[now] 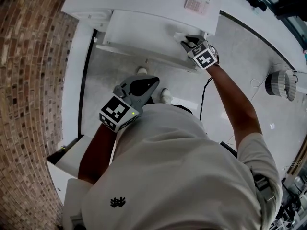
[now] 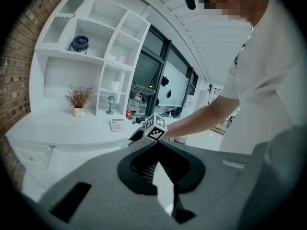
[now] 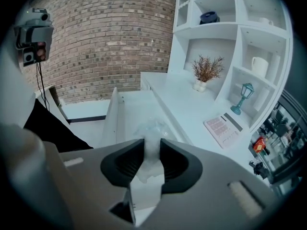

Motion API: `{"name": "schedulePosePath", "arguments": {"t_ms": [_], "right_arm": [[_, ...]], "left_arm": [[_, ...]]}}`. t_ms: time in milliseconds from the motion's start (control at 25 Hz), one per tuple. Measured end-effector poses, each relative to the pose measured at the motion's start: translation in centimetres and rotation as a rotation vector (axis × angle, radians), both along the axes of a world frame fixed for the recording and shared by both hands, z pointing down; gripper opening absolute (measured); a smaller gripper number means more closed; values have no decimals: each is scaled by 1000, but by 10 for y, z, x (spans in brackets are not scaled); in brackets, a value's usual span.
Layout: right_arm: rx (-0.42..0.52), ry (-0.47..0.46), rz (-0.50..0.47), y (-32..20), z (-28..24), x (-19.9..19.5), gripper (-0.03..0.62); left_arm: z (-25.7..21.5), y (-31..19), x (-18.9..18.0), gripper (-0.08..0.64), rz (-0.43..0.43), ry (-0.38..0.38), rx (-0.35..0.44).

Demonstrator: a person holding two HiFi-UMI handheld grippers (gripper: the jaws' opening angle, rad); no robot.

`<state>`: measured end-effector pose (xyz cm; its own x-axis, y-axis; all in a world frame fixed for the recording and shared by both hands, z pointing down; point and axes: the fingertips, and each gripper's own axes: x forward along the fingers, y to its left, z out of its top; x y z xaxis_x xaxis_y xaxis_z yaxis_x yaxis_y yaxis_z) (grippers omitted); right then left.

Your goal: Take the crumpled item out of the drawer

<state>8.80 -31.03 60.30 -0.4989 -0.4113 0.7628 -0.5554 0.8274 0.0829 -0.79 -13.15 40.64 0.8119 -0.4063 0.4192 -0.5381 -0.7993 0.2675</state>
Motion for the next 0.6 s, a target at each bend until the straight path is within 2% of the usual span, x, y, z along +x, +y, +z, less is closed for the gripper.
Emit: {"name": "schedulePosePath", "arguments": {"t_ms": [600], "right_arm": [[63,-74,-102,64,-79,-12,114]], "left_arm": [[-12,42,17,6,-22,20,42]]}}
